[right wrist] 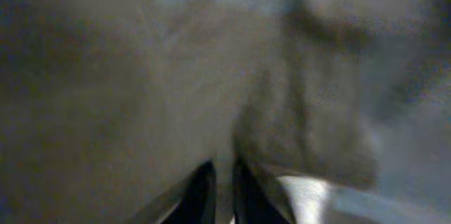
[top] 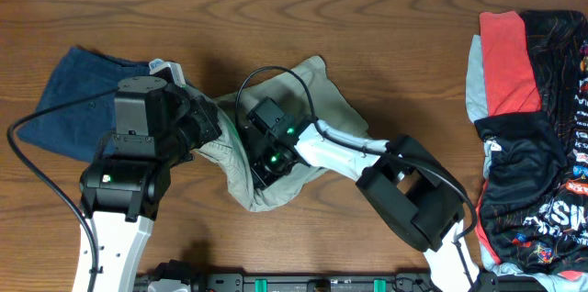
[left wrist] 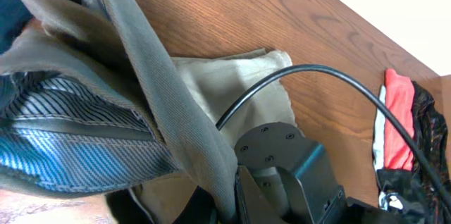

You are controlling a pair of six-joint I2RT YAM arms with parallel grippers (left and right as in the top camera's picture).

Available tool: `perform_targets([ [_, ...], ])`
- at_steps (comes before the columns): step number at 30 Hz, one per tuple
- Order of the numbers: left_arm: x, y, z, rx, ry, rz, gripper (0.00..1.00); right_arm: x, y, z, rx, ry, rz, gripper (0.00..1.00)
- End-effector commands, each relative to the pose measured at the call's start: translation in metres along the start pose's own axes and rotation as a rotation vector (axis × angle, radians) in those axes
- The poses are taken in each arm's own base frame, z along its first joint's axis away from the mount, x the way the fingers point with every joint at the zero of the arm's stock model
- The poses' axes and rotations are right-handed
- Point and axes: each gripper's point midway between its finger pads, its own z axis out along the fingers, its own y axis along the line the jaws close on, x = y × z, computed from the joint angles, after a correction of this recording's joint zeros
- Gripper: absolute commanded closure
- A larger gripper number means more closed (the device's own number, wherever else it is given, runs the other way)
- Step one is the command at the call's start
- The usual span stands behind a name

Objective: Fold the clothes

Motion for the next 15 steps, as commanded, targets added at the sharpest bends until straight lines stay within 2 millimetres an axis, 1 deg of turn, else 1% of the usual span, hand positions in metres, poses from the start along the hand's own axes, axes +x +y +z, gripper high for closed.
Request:
perform_targets([
  [1,-0.01,-0.007,-0.008,0.007,-0.033,-0.006,0.94,-0.023,-0.021,-0.03,0.084,-0.079,0.033,0.86],
  [3,-0.007,-0.005,-0.008,0.0,-0.021,-0.003,0.94,-0.036,-0.033,-0.056,0.121,-0.136,0.054,0.86],
  [5,-0.006,-0.004,-0.008,-0.004,-0.016,0.002,0.94,-0.049,-0.048,-0.087,0.166,-0.204,0.08,0.86],
  [7,-0.006,-0.004,-0.008,-0.004,-0.016,0.002,0.94,-0.055,-0.076,-0.125,0.244,-0.271,0.134,0.86],
  [8,-0.006,-0.004,-0.008,-0.004,-0.016,0.002,0.94,-0.055,-0.086,-0.137,0.273,-0.288,0.158,0.86],
  [10,-0.006,-0.004,-0.008,-0.004,-0.016,0.001,0.94,-0.049,-0.117,-0.166,0.339,-0.319,0.235,0.87],
  [12,-0.006,-0.004,-0.008,-0.004,-0.016,0.001,0.94,-0.041,-0.14,-0.182,0.366,-0.32,0.284,0.88],
  [15,-0.006,-0.003,-0.006,-0.006,-0.012,0.0,0.94,-0.023,-0.169,-0.192,0.384,-0.287,0.353,0.89],
])
